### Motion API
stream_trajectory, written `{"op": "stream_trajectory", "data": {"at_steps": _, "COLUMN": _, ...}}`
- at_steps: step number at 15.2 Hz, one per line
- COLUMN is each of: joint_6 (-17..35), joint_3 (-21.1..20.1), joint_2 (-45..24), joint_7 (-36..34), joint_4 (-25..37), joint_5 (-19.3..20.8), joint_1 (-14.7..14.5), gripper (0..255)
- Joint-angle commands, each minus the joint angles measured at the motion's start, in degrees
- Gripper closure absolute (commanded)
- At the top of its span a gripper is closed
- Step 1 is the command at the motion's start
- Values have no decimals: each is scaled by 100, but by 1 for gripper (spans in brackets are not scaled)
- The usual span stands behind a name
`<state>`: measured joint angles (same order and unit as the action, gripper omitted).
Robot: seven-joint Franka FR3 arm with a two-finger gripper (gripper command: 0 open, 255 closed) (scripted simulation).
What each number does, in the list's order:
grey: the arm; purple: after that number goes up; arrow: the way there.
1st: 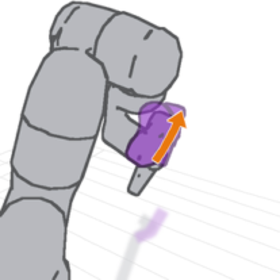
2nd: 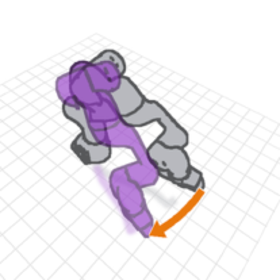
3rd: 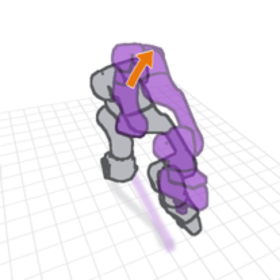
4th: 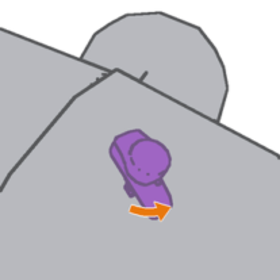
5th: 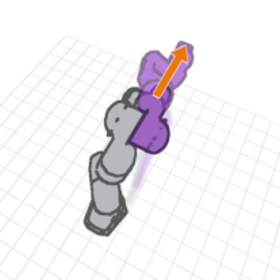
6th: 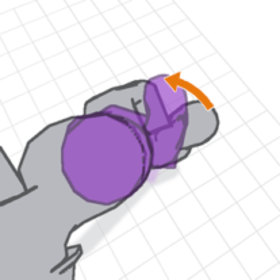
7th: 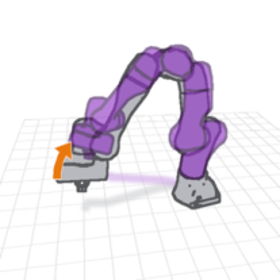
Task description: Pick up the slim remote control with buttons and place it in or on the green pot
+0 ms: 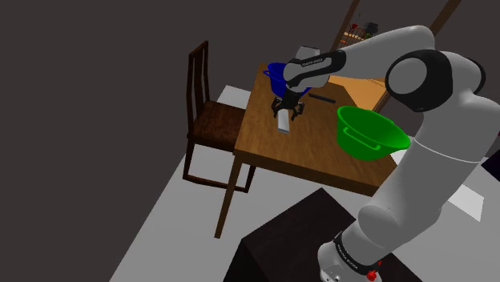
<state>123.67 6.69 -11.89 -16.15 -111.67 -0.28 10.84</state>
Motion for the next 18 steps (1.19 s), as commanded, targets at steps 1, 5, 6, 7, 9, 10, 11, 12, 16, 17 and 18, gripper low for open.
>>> {"op": "stream_trajectory", "data": {"at_steps": 1, "joint_6": 3, "joint_3": 0, "joint_2": -1, "joint_7": -1, "joint_4": -1, "joint_5": 0, "joint_1": 0, "gripper": 0}}
{"op": "stream_trajectory", "data": {"at_steps": 5, "joint_6": 2, "joint_3": 0, "joint_2": -1, "joint_7": -1, "joint_4": -1, "joint_5": 0, "joint_1": 0, "gripper": 255}}
{"op": "stream_trajectory", "data": {"at_steps": 6, "joint_6": 2, "joint_3": 0, "joint_2": 0, "joint_7": -1, "joint_4": -2, "joint_5": 0, "joint_1": -1, "gripper": 255}}
{"op": "stream_trajectory", "data": {"at_steps": 7, "joint_6": 1, "joint_3": -1, "joint_2": 0, "joint_7": -1, "joint_4": -1, "joint_5": 0, "joint_1": -1, "gripper": 255}}
{"op": "stream_trajectory", "data": {"at_steps": 9, "joint_6": 1, "joint_3": -1, "joint_2": 0, "joint_7": -1, "joint_4": -1, "joint_5": 0, "joint_1": -1, "gripper": 255}}
{"op": "stream_trajectory", "data": {"at_steps": 10, "joint_6": 1, "joint_3": -1, "joint_2": 0, "joint_7": -1, "joint_4": 0, "joint_5": 0, "joint_1": -1, "gripper": 255}}
{"op": "stream_trajectory", "data": {"at_steps": 11, "joint_6": 0, "joint_3": 0, "joint_2": 1, "joint_7": -1, "joint_4": -1, "joint_5": 0, "joint_1": -1, "gripper": 255}}
{"op": "stream_trajectory", "data": {"at_steps": 12, "joint_6": 0, "joint_3": 0, "joint_2": 1, "joint_7": -1, "joint_4": 0, "joint_5": 0, "joint_1": -1, "gripper": 255}}
{"op": "stream_trajectory", "data": {"at_steps": 16, "joint_6": -206, "joint_3": 3, "joint_2": 96, "joint_7": -7, "joint_4": 111, "joint_5": 13, "joint_1": -4, "gripper": 255}}
{"op": "stream_trajectory", "data": {"at_steps": 17, "joint_6": -276, "joint_3": 4, "joint_2": 127, "joint_7": -8, "joint_4": 151, "joint_5": 17, "joint_1": -5, "gripper": 255}}
{"op": "stream_trajectory", "data": {"at_steps": 18, "joint_6": -346, "joint_3": 4, "joint_2": 156, "joint_7": -10, "joint_4": 192, "joint_5": 21, "joint_1": -6, "gripper": 255}}
